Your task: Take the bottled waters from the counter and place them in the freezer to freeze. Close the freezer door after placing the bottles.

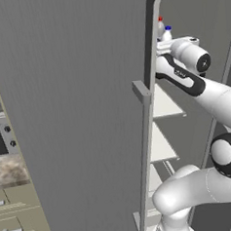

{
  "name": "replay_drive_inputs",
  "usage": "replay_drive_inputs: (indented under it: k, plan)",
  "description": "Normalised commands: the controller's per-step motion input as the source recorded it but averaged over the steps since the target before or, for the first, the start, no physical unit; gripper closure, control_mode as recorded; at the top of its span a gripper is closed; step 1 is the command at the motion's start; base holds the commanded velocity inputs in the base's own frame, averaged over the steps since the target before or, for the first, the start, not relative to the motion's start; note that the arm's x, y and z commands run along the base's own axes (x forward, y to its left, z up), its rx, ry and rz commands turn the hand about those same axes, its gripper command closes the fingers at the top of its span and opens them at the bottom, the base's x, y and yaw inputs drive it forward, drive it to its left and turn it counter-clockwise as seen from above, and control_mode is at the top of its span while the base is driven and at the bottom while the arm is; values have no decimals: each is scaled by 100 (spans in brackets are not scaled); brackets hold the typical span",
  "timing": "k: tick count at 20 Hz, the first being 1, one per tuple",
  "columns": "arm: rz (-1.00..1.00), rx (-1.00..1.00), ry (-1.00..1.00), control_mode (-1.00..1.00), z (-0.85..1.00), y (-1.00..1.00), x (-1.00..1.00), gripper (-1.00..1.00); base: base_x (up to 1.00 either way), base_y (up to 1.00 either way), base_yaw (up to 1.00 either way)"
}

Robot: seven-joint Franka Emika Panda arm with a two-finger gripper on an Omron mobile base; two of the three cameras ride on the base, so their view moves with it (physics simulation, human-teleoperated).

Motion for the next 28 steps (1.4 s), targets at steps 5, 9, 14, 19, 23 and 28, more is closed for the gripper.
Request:
replay_drive_inputs:
  k: [5, 9, 14, 19, 23, 28]
  plan:
    - [0, -3, 0, -100, 12, 0, 0, -100, 0, 0, 0]
    - [0, -4, 0, -100, 18, 0, -2, -100, 0, 0, 0]
    - [0, -1, 0, -100, 20, 0, -10, -100, 0, 0, 0]
    - [0, 0, 0, -100, 13, 0, -26, -100, 0, 0, 0]
    - [0, 0, 0, -100, 14, 0, -57, -100, 0, 0, 0]
    - [-4, 0, 0, -100, 19, 0, -68, -100, 0, 0, 0]
